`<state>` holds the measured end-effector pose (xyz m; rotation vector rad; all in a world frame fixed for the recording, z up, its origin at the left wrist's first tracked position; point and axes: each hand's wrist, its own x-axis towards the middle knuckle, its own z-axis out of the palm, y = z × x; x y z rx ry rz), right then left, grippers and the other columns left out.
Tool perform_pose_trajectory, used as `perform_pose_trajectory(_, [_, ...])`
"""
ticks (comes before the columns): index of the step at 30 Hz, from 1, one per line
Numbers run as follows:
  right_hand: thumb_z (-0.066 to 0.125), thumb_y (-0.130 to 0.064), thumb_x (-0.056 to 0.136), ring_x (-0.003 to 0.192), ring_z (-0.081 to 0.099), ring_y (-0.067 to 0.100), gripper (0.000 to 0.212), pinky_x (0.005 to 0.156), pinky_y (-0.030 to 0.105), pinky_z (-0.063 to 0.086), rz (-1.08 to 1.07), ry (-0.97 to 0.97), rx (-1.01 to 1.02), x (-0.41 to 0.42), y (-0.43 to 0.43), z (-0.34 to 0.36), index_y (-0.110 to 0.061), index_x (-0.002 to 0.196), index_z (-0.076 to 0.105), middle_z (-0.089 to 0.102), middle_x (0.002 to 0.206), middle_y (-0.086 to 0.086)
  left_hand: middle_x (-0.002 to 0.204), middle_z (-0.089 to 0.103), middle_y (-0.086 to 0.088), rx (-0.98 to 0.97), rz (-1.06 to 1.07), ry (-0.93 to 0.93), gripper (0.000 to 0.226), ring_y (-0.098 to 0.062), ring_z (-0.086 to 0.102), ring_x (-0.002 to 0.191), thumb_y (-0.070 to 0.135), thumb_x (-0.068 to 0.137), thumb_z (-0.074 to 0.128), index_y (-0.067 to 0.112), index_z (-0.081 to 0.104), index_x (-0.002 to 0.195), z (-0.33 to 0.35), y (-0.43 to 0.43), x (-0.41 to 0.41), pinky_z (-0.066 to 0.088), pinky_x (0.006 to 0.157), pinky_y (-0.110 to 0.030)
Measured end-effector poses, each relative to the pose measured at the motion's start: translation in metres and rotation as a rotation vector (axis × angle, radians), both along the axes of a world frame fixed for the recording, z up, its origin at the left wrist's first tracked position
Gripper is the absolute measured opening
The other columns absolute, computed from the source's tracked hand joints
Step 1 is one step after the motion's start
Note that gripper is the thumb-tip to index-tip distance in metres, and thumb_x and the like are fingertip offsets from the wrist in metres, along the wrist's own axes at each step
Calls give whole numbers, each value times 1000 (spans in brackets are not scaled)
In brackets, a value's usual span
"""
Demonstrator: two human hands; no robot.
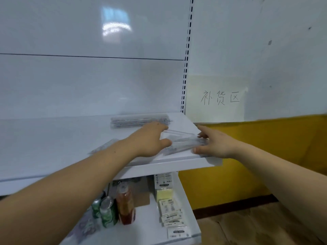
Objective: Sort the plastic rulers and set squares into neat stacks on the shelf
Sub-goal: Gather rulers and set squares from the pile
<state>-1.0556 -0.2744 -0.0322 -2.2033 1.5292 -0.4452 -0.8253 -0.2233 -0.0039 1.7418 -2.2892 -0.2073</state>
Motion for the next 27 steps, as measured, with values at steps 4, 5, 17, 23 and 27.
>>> perform_pose_trajectory(4, [71, -37, 80, 104, 53, 9, 77, 80, 20, 38, -19, -138, -27, -6, 1, -6, -31, 145, 30, 57, 118, -12, 154, 27, -1, 69, -6, 25, 60, -20, 29, 139, 40, 93, 50, 19, 30, 146, -5, -5, -16, 24, 110, -30])
perform_pose_trajectory(5, [71, -35, 82, 101, 54, 9, 74, 77, 19, 38, -22, -159, -32, -7, 2, -6, -31, 144, 31, 58, 115, -12, 153, 28, -2, 85, -1, 26, 60, -20, 31, 137, 40, 93, 51, 18, 31, 145, -6, -6, -19, 26, 109, -30])
perform_pose_trajectory(17, [65, -49, 80, 120, 46, 13, 73, 95, 25, 36, 79, 70, 6, 0, 3, 22, -34, 144, 32, 46, 138, -9, 152, 30, 3, 147, -9, 19, 78, -18, 33, 136, 54, 83, 59, 25, 26, 147, 1, -15, -20, 28, 109, -32])
perform_pose_trajectory(23, [55, -55, 86, 128, 43, 20, 66, 105, 33, 33, 179, 220, -127, 66, -3, 62, -27, 143, 37, 45, 143, -3, 155, 24, 4, 80, 142, -31, 73, -18, 28, 140, 53, 87, 54, 26, 24, 148, 18, 2, 40, 24, 112, -33])
perform_pose_trajectory(27, [50, -58, 88, 132, 39, 22, 68, 107, 34, 31, 251, 278, -204, 141, -2, 67, -23, 144, 35, 41, 147, 0, 157, 20, 4, 83, 278, -76, 74, -18, 25, 141, 56, 88, 52, 25, 22, 149, 18, 30, 116, 22, 114, -33])
